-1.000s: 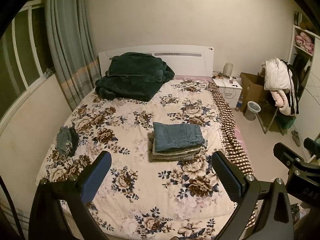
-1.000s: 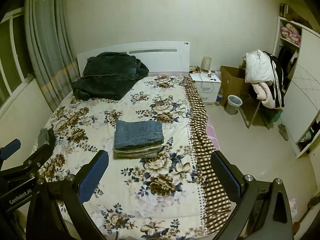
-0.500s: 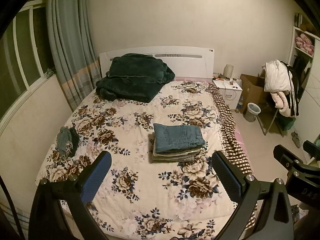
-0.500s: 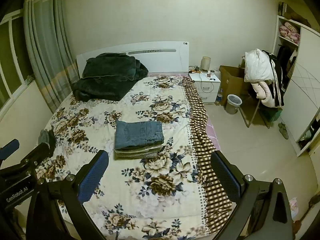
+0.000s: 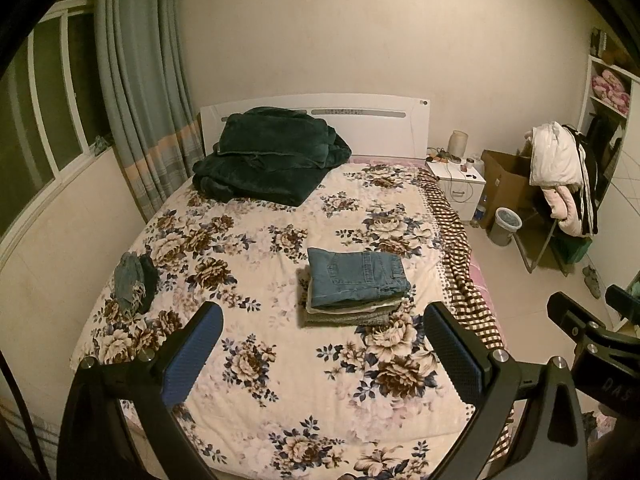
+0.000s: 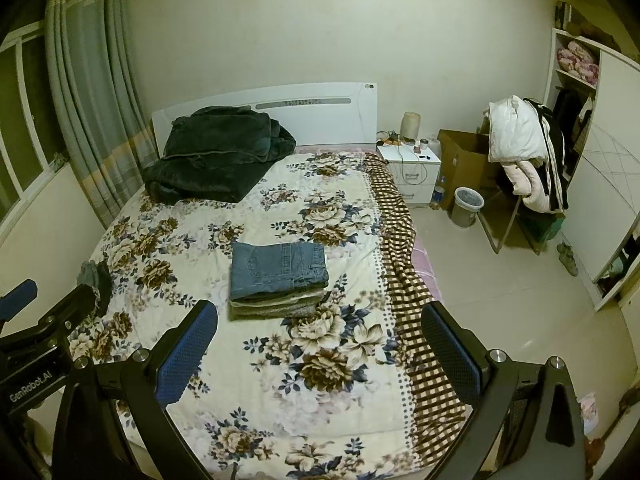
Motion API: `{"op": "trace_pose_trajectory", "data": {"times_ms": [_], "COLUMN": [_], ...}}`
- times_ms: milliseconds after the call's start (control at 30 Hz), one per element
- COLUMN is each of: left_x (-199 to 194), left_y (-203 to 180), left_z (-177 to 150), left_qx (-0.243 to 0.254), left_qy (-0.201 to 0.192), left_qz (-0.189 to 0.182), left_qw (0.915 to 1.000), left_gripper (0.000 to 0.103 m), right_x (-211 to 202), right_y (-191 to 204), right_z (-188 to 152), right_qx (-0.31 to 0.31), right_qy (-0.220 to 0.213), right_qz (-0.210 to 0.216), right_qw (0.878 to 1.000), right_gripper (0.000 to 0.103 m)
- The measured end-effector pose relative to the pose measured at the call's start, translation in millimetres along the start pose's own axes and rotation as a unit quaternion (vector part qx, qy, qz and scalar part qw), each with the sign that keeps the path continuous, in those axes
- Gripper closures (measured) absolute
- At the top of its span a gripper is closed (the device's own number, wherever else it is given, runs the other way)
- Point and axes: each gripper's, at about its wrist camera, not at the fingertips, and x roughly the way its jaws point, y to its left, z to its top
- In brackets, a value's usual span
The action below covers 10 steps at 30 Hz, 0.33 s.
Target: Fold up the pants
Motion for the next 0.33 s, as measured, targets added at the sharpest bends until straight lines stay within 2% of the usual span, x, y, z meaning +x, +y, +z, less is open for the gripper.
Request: {"op": "trace_pose_trajectory", "data": {"times_ms": [333], "left_x": [4.2], "left_y": [0.3], "left_z": [-0.1], "left_qx": [-0.008], "left_qy": [0.012], "left_qz": [-0.003], "left_qw": [0.9999], "left_gripper": [0.000], "right_x": [0.8], "right_y": [6.8], "right_z": [2.7], "right_qx": [0.005], "right_qy": [0.005], "right_qz": [0.002], "right_qw": [1.000], "right_gripper": [0.000]}}
